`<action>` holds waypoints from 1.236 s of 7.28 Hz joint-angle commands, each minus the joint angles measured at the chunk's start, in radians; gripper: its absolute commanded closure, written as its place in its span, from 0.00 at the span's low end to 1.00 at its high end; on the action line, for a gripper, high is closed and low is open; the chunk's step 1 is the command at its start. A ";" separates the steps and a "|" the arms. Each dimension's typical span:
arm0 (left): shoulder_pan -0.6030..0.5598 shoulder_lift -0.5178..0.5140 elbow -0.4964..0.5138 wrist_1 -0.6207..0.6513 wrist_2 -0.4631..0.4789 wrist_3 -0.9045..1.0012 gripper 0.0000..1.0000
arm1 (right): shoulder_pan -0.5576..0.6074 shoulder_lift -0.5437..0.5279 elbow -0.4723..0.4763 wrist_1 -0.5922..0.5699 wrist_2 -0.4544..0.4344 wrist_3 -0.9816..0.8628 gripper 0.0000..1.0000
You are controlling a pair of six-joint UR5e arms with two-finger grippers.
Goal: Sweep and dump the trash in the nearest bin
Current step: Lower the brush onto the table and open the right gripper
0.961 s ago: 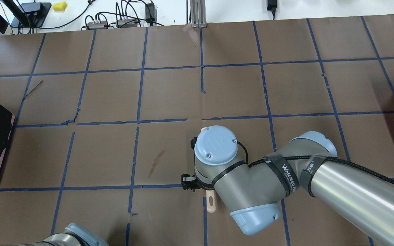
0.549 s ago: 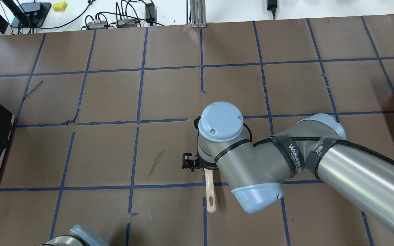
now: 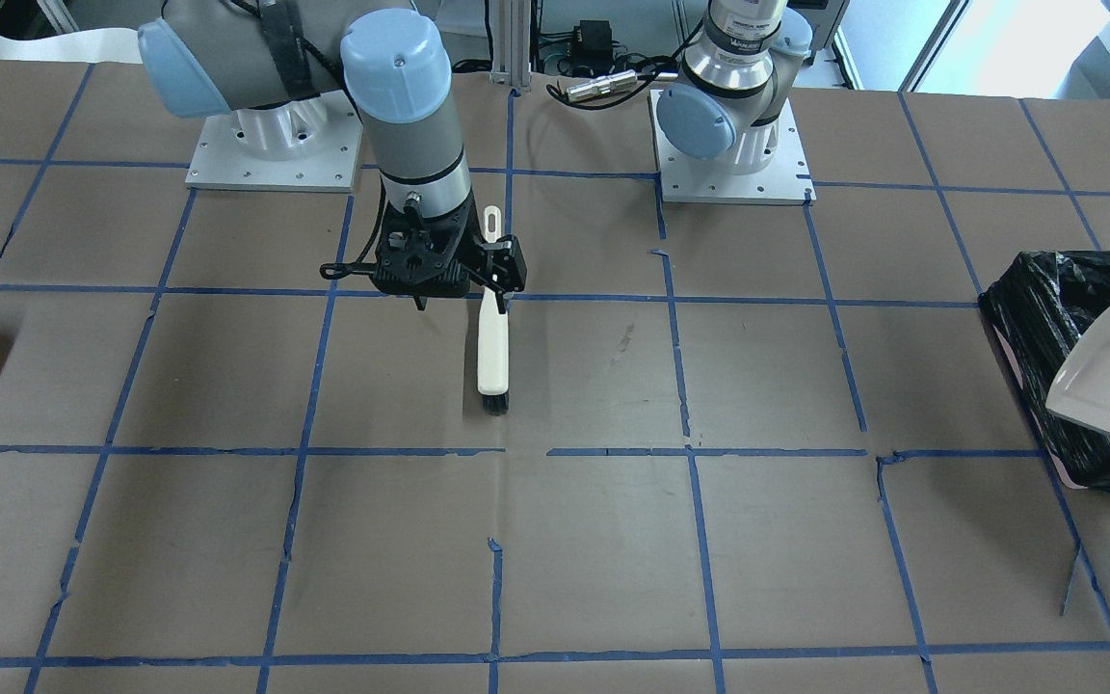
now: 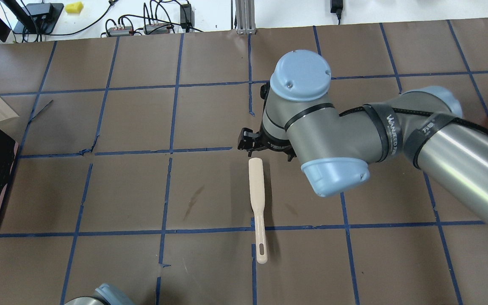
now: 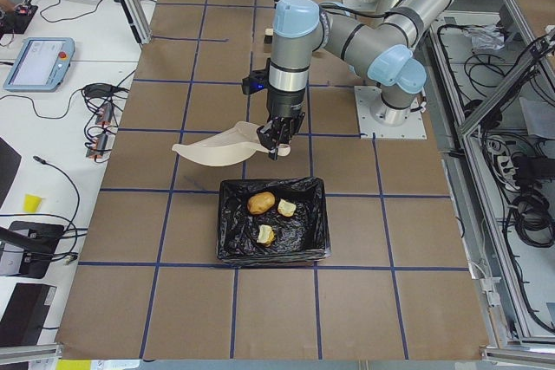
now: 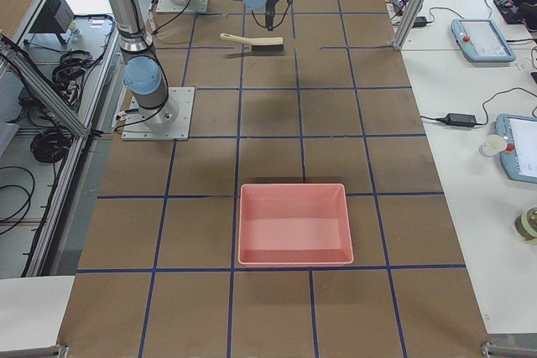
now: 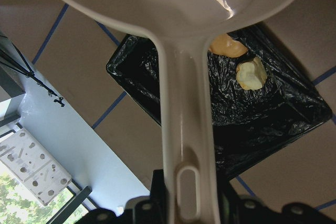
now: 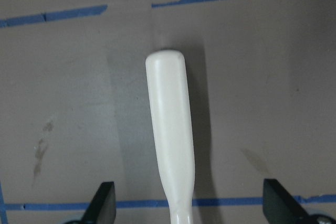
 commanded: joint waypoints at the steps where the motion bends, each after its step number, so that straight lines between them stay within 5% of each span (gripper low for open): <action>1: -0.124 -0.018 -0.006 -0.054 -0.008 -0.159 0.99 | -0.076 0.028 -0.210 0.206 -0.031 -0.006 0.00; 3: -0.259 -0.018 -0.047 -0.063 -0.014 -0.319 0.99 | -0.085 0.031 -0.324 0.313 -0.114 -0.016 0.00; 6: -0.468 -0.013 -0.107 -0.063 -0.051 -0.586 0.99 | -0.099 0.036 -0.317 0.309 -0.099 -0.064 0.00; 9: -0.559 -0.018 -0.180 -0.068 -0.260 -0.843 0.99 | -0.178 0.035 -0.311 0.322 -0.102 -0.223 0.00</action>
